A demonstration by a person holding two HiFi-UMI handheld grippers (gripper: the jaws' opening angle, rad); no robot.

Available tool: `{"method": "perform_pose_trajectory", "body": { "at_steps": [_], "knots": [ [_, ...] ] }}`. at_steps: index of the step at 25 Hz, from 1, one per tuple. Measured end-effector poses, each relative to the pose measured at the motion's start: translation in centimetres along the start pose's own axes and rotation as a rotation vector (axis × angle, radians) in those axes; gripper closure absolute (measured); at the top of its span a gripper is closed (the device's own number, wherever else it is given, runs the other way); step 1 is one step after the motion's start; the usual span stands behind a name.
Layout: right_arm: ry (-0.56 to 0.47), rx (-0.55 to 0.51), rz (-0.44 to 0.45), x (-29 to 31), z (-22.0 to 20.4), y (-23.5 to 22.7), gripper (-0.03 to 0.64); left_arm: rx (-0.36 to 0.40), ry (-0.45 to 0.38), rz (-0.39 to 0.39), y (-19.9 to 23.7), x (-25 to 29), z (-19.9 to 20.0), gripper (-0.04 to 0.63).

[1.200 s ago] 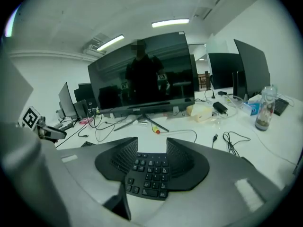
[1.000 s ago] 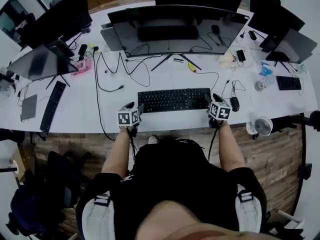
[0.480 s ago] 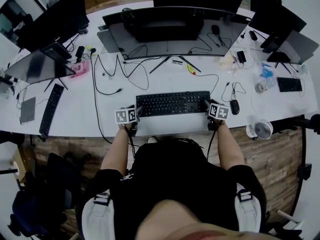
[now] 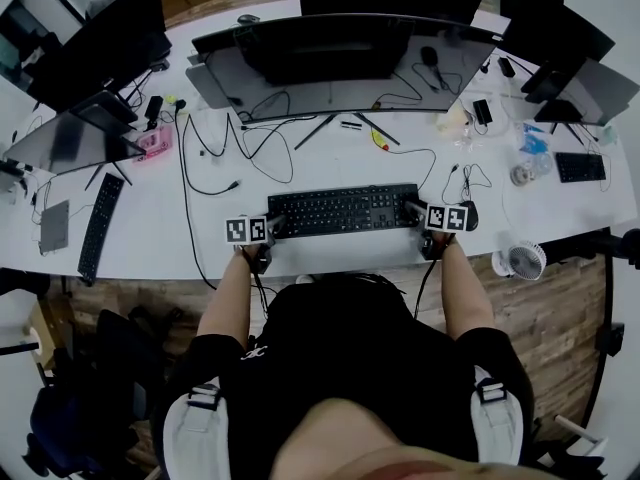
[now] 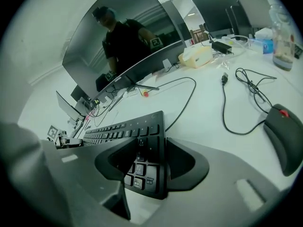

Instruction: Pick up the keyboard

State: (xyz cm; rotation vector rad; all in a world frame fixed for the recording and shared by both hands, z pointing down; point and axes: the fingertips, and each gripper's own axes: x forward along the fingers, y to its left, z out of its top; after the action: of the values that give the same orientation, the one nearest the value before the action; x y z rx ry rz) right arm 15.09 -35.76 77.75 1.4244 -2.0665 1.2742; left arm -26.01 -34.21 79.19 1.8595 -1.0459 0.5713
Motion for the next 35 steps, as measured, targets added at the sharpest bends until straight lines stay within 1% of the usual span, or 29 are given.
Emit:
{"method": "perform_pose_trajectory", "body": {
  "at_steps": [3, 7, 9, 12, 14, 16, 21, 26, 28, 30, 32, 35],
  "knots": [
    [0.015, 0.0, 0.002, 0.0, -0.1, 0.0, 0.445, -0.015, 0.008, -0.006, 0.0, 0.1, -0.1, 0.341],
    [0.007, -0.022, -0.022, -0.1, 0.0, 0.1, 0.442, 0.009, 0.031, 0.017, 0.2, 0.0, 0.1, 0.351],
    [-0.014, -0.028, -0.016, -0.6, 0.2, 0.8, 0.442, 0.021, -0.005, 0.01, 0.1, -0.9, 0.8, 0.353],
    [-0.082, -0.04, 0.013, -2.0, 1.6, 1.9, 0.443, 0.066, -0.091, -0.009, -1.0, -2.8, 3.0, 0.36],
    [-0.145, -0.066, 0.026, -3.4, 3.6, 2.9, 0.443, 0.102, -0.151, -0.027, -2.1, -4.1, 5.0, 0.364],
    [-0.219, -0.114, 0.031, -5.2, 6.3, 4.3, 0.443, 0.142, -0.225, -0.041, -3.3, -5.8, 7.3, 0.364],
    [-0.446, -0.26, 0.078, -11.7, 14.0, 10.0, 0.444, 0.253, -0.45, -0.065, -7.1, -11.8, 13.7, 0.362],
    [-0.697, -0.421, 0.126, -19.9, 20.6, 16.8, 0.445, 0.383, -0.697, -0.084, -11.7, -19.7, 19.6, 0.362],
    [-0.787, -0.47, 0.148, -22.9, 22.2, 19.2, 0.445, 0.435, -0.793, -0.087, -13.4, -23.0, 21.2, 0.362],
    [-0.86, -0.503, 0.165, -25.4, 23.0, 20.9, 0.445, 0.482, -0.866, -0.087, -14.9, -25.7, 22.1, 0.362],
    [-0.908, -0.52, 0.176, -27.1, 23.3, 21.8, 0.445, 0.518, -0.913, -0.087, -16.1, -27.5, 22.6, 0.362],
    [-0.935, -0.518, 0.182, -28.2, 23.4, 22.6, 0.445, 0.548, -0.95, -0.083, -16.9, -29.1, 22.9, 0.362]
  ]
}}
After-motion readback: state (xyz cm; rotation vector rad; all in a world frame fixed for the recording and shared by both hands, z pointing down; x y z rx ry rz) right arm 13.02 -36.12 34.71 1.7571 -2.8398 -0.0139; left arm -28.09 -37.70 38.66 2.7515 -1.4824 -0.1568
